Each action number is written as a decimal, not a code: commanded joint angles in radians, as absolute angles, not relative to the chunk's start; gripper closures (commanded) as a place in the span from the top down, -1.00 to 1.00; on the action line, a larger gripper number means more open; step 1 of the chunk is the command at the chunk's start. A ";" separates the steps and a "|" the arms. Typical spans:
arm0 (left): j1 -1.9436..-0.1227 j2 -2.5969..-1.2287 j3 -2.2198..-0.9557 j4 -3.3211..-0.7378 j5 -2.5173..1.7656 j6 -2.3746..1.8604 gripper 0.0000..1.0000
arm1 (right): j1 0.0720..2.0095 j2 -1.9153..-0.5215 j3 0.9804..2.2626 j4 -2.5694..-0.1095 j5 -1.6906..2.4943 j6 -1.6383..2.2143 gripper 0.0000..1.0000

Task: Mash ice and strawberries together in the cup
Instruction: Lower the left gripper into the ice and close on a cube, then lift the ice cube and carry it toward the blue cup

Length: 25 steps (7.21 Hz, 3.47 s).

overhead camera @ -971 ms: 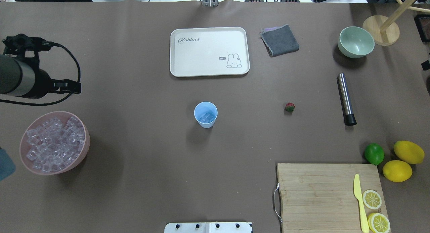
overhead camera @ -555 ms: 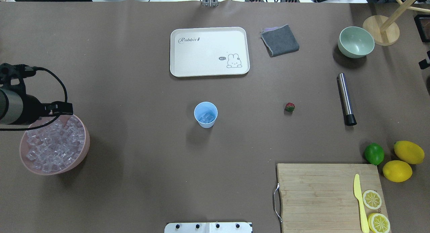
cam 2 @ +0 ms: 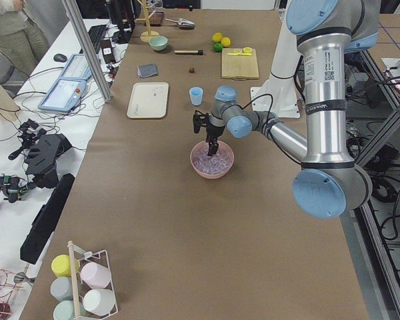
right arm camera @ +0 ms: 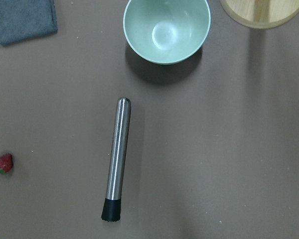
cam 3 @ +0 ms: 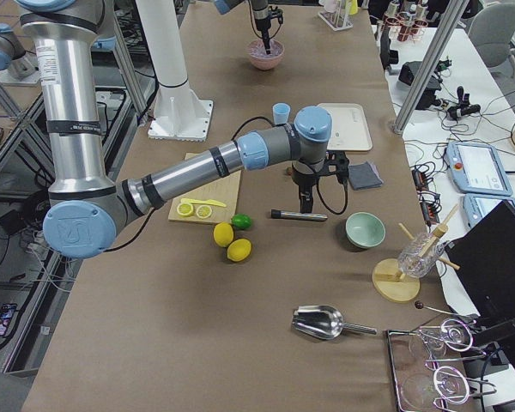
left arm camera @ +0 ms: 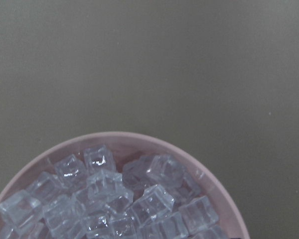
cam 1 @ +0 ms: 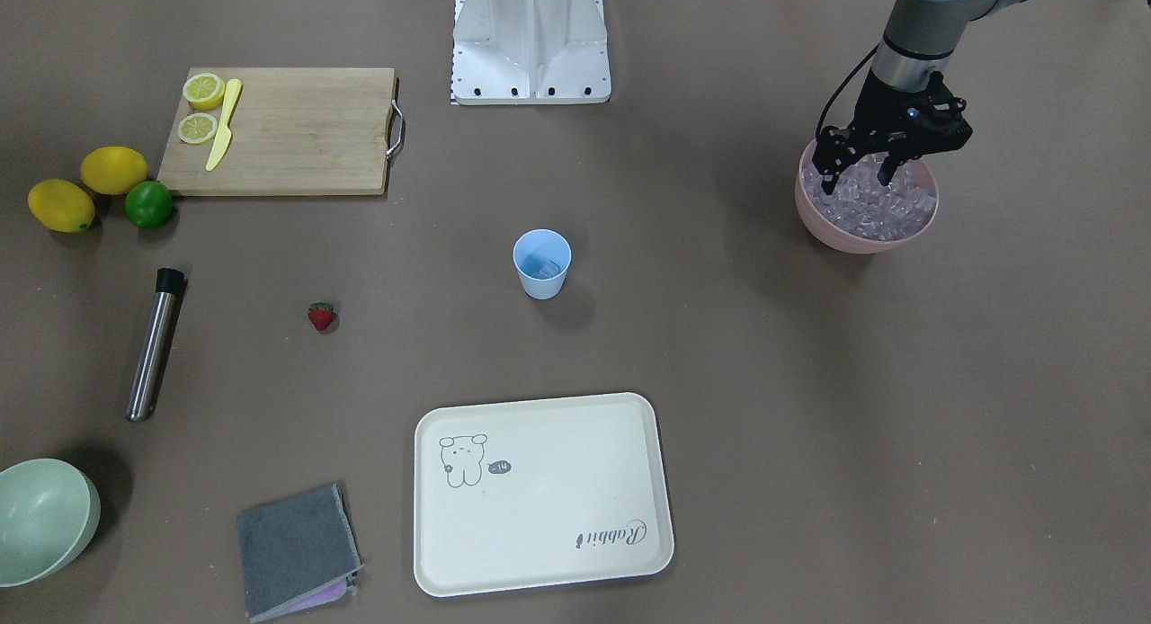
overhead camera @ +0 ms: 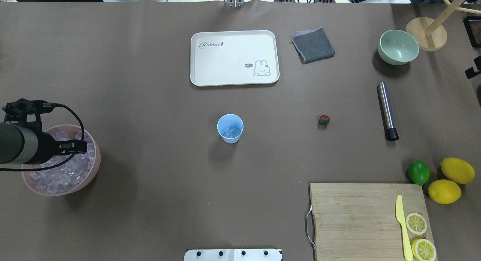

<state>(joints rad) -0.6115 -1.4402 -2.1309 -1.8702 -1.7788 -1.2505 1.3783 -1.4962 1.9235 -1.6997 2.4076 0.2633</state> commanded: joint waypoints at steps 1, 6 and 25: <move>-0.594 -1.431 -2.123 -1.870 -1.779 -1.249 0.54 | 1.378 -1.500 1.924 -1.700 2.405 0.264 1.00; -0.589 -1.433 -2.072 -1.876 -1.790 -1.244 0.32 | 1.378 -1.503 1.925 -1.700 2.399 0.264 1.00; -0.724 -1.420 -2.252 -1.933 -1.790 -1.249 -1.00 | 1.379 -1.509 1.957 -1.677 2.401 0.256 1.00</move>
<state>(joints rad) -0.6751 -1.3462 -2.2376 -1.9328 -1.7904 -1.2488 1.3790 -1.5053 1.9566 -1.6931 2.3975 0.2595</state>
